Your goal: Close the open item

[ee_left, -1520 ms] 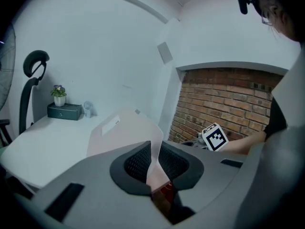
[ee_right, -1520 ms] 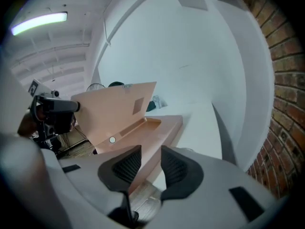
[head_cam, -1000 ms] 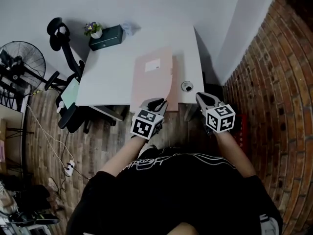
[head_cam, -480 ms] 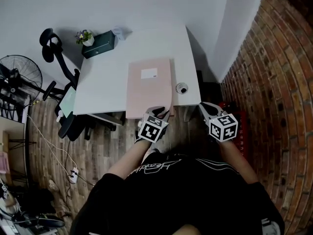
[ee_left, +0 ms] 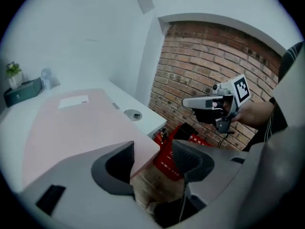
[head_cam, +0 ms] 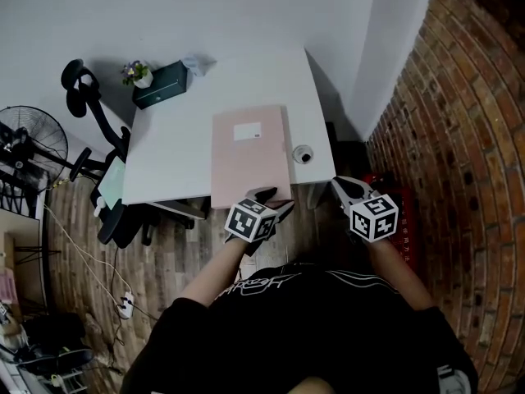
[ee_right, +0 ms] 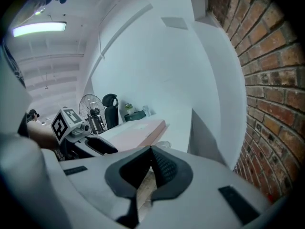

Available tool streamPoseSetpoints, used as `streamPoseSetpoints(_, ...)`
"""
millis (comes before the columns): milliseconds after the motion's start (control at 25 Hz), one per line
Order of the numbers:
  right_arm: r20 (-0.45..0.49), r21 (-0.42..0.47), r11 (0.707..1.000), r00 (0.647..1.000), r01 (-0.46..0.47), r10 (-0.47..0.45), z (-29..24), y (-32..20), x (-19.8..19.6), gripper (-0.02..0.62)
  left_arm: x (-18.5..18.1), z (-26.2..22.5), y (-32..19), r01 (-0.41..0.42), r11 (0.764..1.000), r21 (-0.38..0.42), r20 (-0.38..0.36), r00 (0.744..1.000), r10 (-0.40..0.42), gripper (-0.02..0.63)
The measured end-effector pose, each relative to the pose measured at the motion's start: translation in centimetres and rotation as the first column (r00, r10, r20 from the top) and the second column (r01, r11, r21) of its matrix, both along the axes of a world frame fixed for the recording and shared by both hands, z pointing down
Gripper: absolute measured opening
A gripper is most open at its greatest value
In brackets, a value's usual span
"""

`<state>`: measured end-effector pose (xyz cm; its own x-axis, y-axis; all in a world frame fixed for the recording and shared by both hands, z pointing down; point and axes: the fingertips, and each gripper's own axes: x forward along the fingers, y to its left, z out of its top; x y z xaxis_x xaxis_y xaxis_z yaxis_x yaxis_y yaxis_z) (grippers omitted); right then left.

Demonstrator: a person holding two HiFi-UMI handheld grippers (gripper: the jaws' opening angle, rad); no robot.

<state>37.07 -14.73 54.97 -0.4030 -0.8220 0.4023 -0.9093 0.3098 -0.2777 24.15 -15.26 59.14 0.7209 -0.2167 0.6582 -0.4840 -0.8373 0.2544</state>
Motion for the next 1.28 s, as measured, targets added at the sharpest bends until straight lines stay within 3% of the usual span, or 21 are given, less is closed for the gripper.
streamPoseSetpoints(120, -0.016, 0.022, 1.000, 1.000, 0.011, -0.011, -1.4, 0.1, -1.0, 0.010, -0.4, -1.2, 0.1, 0.008, 1.000, -0.026, -0.067, 0.998, -0.010, 0.265)
streamPoseSetpoints(320, -0.003, 0.086, 0.994, 0.998, 0.063, -0.063, -5.5, 0.9, -3.6, 0.005, -2.1, -4.8, 0.0, 0.034, 0.999, 0.017, -0.162, 0.986, -0.031, 0.264)
streamPoseSetpoints(560, 0.022, 0.154, 0.981, 0.993, 0.114, -0.118, -10.2, 3.4, -8.4, 0.003, -6.3, -11.0, 2.5, 0.064, 0.998, 0.014, -0.351, 0.935, -0.054, 0.253)
streamPoseSetpoints(840, 0.097, 0.209, 0.964, 0.977, 0.167, -0.191, -13.9, 6.7, -14.9, 0.003, -12.5, -16.6, 5.5, 0.120, 0.992, 0.034, -0.490, 0.867, -0.088, 0.076)
streamPoseSetpoints(920, 0.115, 0.224, 0.956, 0.969, 0.190, -0.220, -14.8, 7.8, -16.4, 0.003, -13.8, -17.7, 6.5, 0.135, 0.990, 0.032, -0.530, 0.842, -0.098, 0.060)
streamPoseSetpoints(1040, 0.113, 0.254, 0.945, 0.964, 0.205, -0.239, -15.9, 9.2, -18.1, 0.003, -15.2, -19.4, 8.0, 0.135, 0.989, 0.053, -0.565, 0.821, -0.082, 0.046)
streamPoseSetpoints(1280, 0.077, 0.306, 0.924, 0.961, 0.229, -0.264, -17.2, 11.8, -20.8, 0.003, -17.3, -21.0, 10.7, 0.117, 0.986, 0.115, -0.553, 0.832, -0.034, 0.043)
